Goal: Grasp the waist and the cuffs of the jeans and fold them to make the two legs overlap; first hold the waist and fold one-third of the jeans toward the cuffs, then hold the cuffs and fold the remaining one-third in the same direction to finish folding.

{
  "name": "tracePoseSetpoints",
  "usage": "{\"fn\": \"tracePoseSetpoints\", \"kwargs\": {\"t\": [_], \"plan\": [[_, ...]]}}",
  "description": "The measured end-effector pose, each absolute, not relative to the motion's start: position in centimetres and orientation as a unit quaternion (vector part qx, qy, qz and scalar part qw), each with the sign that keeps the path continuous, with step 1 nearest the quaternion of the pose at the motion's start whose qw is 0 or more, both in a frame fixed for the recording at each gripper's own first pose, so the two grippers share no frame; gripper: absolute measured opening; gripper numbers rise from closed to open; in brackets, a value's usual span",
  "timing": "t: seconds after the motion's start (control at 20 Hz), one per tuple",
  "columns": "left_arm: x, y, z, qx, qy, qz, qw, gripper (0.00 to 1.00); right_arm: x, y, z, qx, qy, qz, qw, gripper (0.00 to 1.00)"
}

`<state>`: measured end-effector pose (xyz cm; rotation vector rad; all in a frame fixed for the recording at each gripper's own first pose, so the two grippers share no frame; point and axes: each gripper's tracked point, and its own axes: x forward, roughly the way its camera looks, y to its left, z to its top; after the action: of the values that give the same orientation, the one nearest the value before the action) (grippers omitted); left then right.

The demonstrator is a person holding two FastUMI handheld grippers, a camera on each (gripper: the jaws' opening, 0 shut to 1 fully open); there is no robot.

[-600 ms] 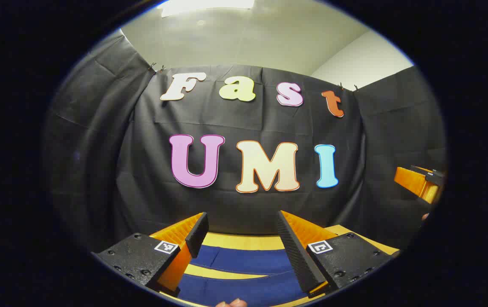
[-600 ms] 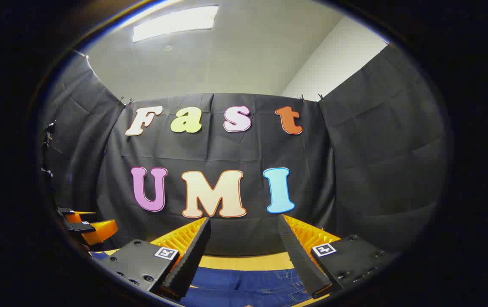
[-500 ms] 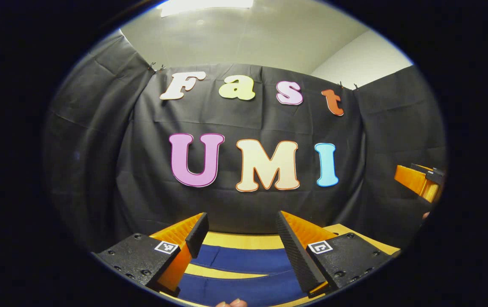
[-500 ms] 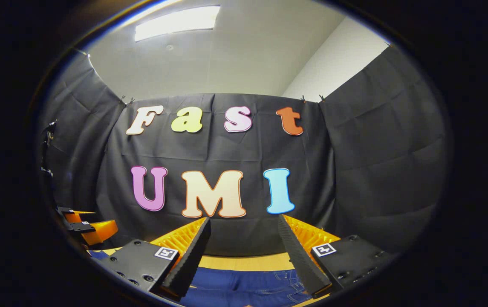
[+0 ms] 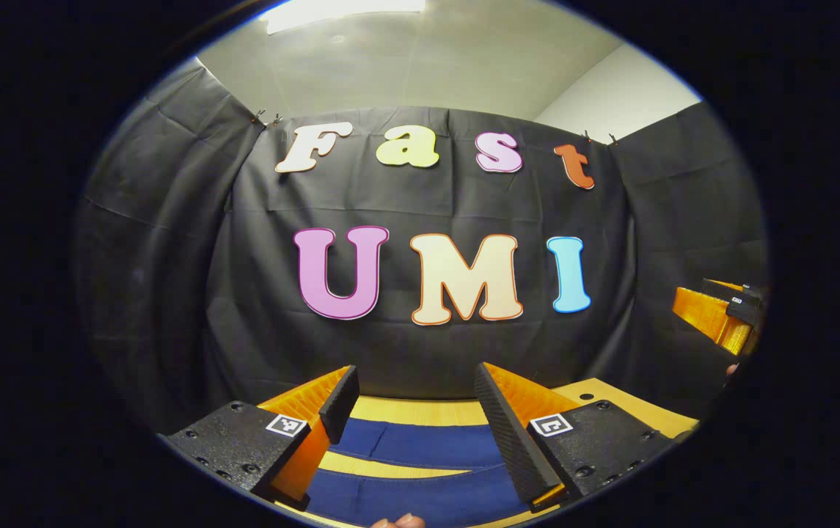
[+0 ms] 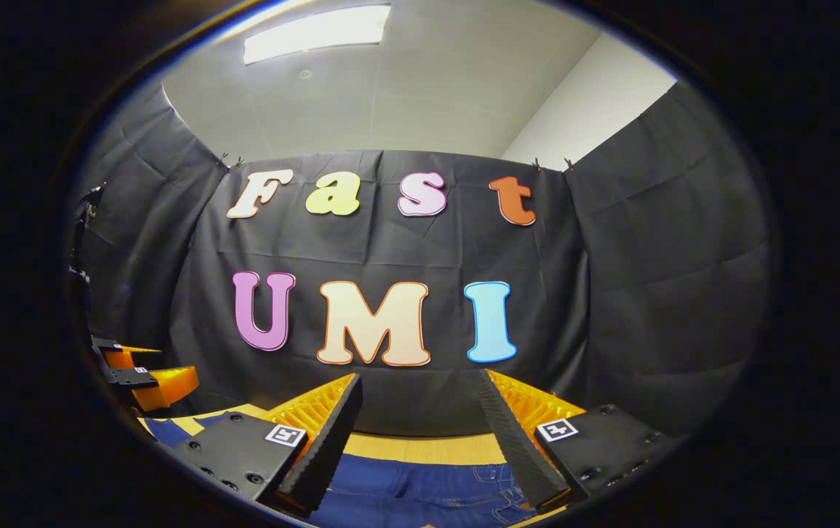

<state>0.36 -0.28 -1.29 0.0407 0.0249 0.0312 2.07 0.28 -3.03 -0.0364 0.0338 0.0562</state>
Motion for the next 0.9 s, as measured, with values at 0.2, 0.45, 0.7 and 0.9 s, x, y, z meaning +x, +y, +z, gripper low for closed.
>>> {"fn": "tracePoseSetpoints", "kwargs": {"t": [0.2, 0.45, 0.7, 0.9], "plan": [[0.6, -0.4, -1.8, 0.021, 0.016, 0.019, 0.999, 0.93, 3.0, -0.1, -3.5, -0.017, 0.018, 0.037, 0.999, 0.98], [0.9, 0.4, -2.8, 0.027, 0.027, 0.047, 0.998, 0.96, 4.1, -1.3, -4.4, -0.016, 0.024, 0.050, 0.998, 0.98], [0.9, 0.7, -4.0, 0.010, 0.039, 0.064, 0.997, 0.93, 5.1, -3.0, -4.9, -0.014, 0.023, 0.057, 0.998, 0.96], [0.0, 3.8, -5.3, 0.100, 0.070, 0.043, 0.992, 0.95, 5.1, -4.2, -5.8, -0.009, 0.022, 0.067, 0.997, 0.96]]}}
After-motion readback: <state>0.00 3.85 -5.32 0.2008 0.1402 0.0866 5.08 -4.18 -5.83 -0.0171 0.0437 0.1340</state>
